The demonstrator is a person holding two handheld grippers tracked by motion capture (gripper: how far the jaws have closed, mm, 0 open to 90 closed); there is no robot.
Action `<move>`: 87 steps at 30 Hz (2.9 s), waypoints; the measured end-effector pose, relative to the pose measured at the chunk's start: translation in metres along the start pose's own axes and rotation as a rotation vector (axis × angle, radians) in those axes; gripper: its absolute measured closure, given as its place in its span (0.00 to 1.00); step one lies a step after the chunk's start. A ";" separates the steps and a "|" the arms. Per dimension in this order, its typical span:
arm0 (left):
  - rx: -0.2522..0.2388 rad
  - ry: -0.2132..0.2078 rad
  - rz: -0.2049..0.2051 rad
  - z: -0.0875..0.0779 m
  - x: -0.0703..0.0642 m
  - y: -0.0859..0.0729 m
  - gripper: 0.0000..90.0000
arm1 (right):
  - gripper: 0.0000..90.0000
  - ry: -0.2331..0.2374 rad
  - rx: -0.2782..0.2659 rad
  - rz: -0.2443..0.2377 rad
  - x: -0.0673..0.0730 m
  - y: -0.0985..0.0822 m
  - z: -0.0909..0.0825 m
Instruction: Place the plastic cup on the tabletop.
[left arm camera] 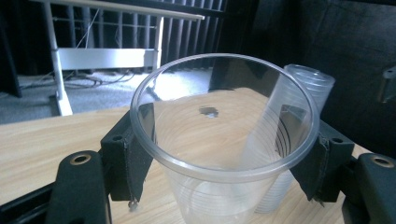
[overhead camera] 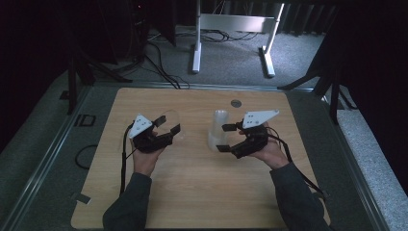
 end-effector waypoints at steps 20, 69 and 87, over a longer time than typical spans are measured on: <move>0.036 0.131 0.002 -0.004 0.028 -0.020 0.33 | 0.25 0.003 -0.008 0.000 0.001 0.001 -0.001; 0.179 0.301 0.009 0.008 0.074 -0.072 0.32 | 0.25 0.002 -0.018 0.000 0.000 0.003 -0.002; 0.223 0.322 0.019 0.013 0.074 -0.081 0.31 | 0.25 0.001 -0.029 0.003 0.000 0.004 -0.004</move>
Point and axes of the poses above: each handheld gripper's, and its own axes: z roughly forward along the jaws, y roughly out of its top, x roughly to its left, the point moved 10 cm from there along z, roughly forward along the jaws, and after that the axes turned 7 degrees about -y, right-handed, at the moved point
